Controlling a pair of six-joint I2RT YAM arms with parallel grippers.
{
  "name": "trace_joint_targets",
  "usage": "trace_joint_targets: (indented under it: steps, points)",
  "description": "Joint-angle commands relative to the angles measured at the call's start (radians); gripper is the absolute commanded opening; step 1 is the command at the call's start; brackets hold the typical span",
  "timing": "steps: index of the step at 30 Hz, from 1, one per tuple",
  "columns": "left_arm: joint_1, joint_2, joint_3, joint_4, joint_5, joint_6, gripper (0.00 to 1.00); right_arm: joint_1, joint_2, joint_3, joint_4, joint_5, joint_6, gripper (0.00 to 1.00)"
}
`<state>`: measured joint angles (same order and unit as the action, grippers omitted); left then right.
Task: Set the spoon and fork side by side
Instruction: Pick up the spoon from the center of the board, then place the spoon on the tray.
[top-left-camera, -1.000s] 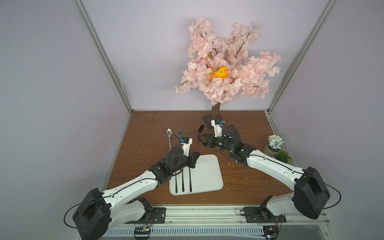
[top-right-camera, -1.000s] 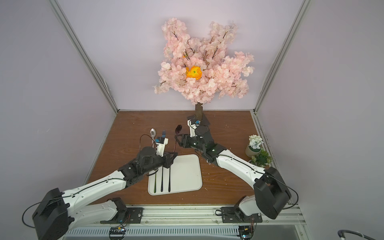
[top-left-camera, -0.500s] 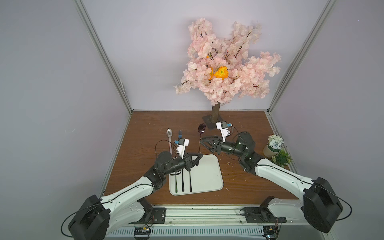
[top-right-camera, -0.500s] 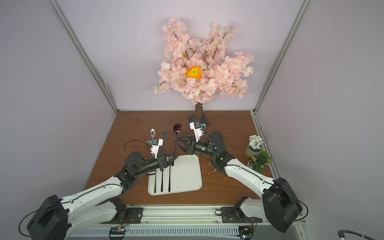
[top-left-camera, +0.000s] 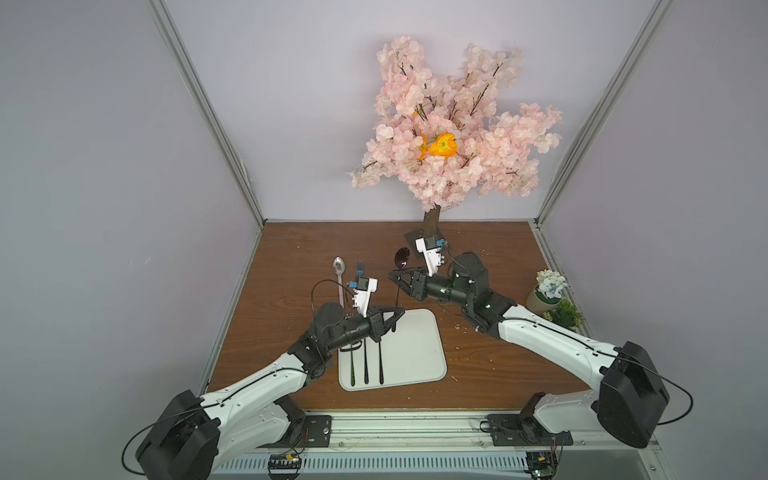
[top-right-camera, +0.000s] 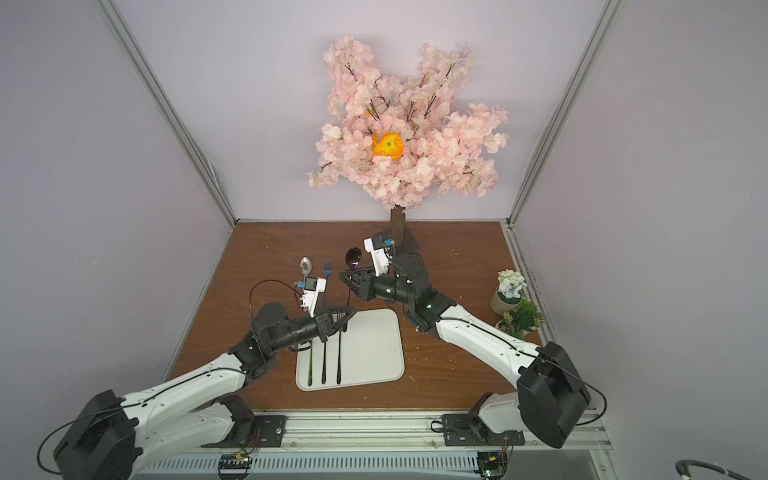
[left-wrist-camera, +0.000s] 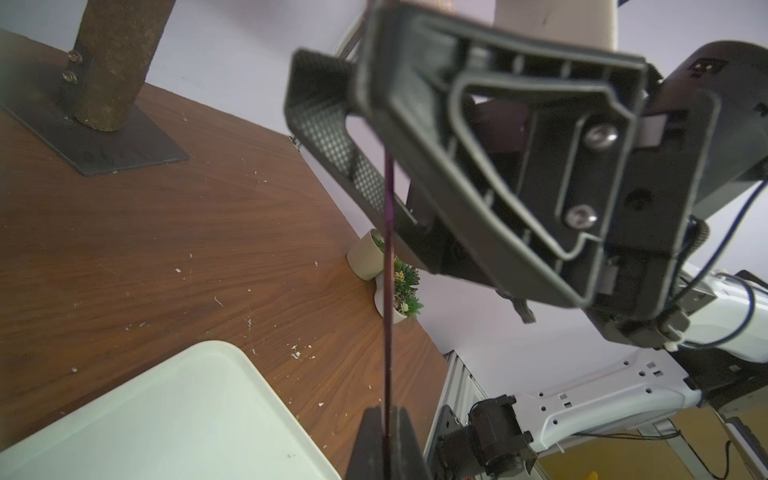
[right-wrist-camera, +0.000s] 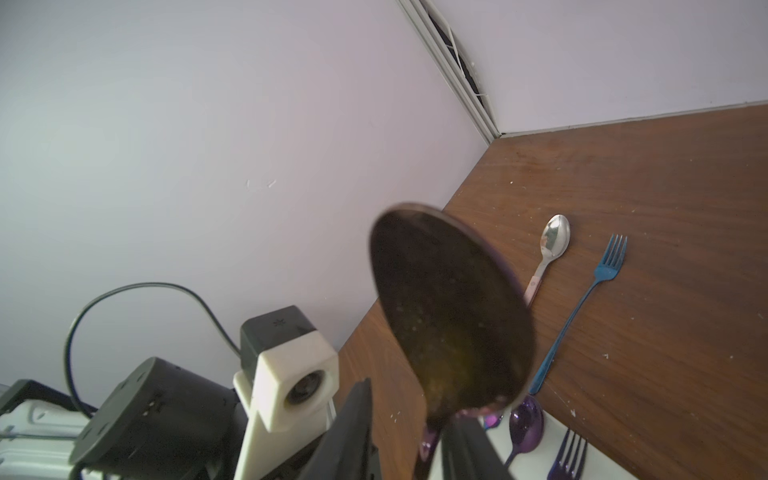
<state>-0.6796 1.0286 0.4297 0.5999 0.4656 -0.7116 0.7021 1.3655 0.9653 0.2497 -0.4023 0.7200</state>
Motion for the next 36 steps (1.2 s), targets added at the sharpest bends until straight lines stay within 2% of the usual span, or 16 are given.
trace_joint_targets:
  steps: [1,5,8,9,11,12,15,17,20,22,25,28,32,36]
  points:
    - [0.011,-0.021,0.025,-0.020,-0.011,0.043,0.00,0.005,-0.004,0.019,-0.054,0.047,-0.005,0.21]
    - [0.011,-0.015,0.016,-0.014,-0.012,0.044,0.00,0.013,-0.009,0.029,-0.085,0.075,-0.009,0.09]
    - [0.011,-0.014,0.014,-0.019,-0.026,0.044,0.02,0.026,-0.005,0.059,-0.161,0.153,-0.028,0.00]
    - [0.011,-0.018,0.015,-0.030,-0.040,0.047,0.11,0.028,-0.003,0.071,-0.194,0.187,-0.035,0.00]
    - [0.011,-0.036,0.022,-0.077,-0.076,0.069,0.45,0.031,-0.003,0.100,-0.259,0.252,-0.057,0.00]
    - [0.011,-0.050,0.027,-0.114,-0.099,0.087,0.56,0.030,-0.003,0.118,-0.302,0.292,-0.070,0.00]
    - [0.012,-0.118,0.056,-0.253,-0.189,0.149,0.87,0.022,0.021,0.195,-0.431,0.375,-0.112,0.00]
    - [0.015,-0.178,0.079,-0.356,-0.261,0.193,0.98,0.011,0.048,0.242,-0.516,0.393,-0.124,0.00]
    - [0.023,-0.276,0.132,-0.528,-0.410,0.245,0.99,0.004,0.101,0.285,-0.607,0.341,-0.119,0.00]
    - [0.040,-0.329,0.170,-0.635,-0.534,0.261,0.99,0.004,0.129,0.270,-0.615,0.238,-0.092,0.00]
    - [0.073,-0.375,0.236,-0.795,-0.743,0.249,0.99,0.020,0.139,0.138,-0.492,0.047,0.028,0.00]
    - [0.081,-0.415,0.273,-0.886,-0.902,0.238,0.99,0.074,0.164,0.007,-0.343,-0.023,0.127,0.00]
    - [0.082,-0.482,0.239,-0.865,-0.919,0.226,0.99,0.124,0.235,-0.087,-0.148,-0.073,0.219,0.00]
    - [0.081,-0.462,0.239,-0.870,-0.892,0.224,0.99,0.124,0.269,-0.154,-0.010,-0.102,0.298,0.00]
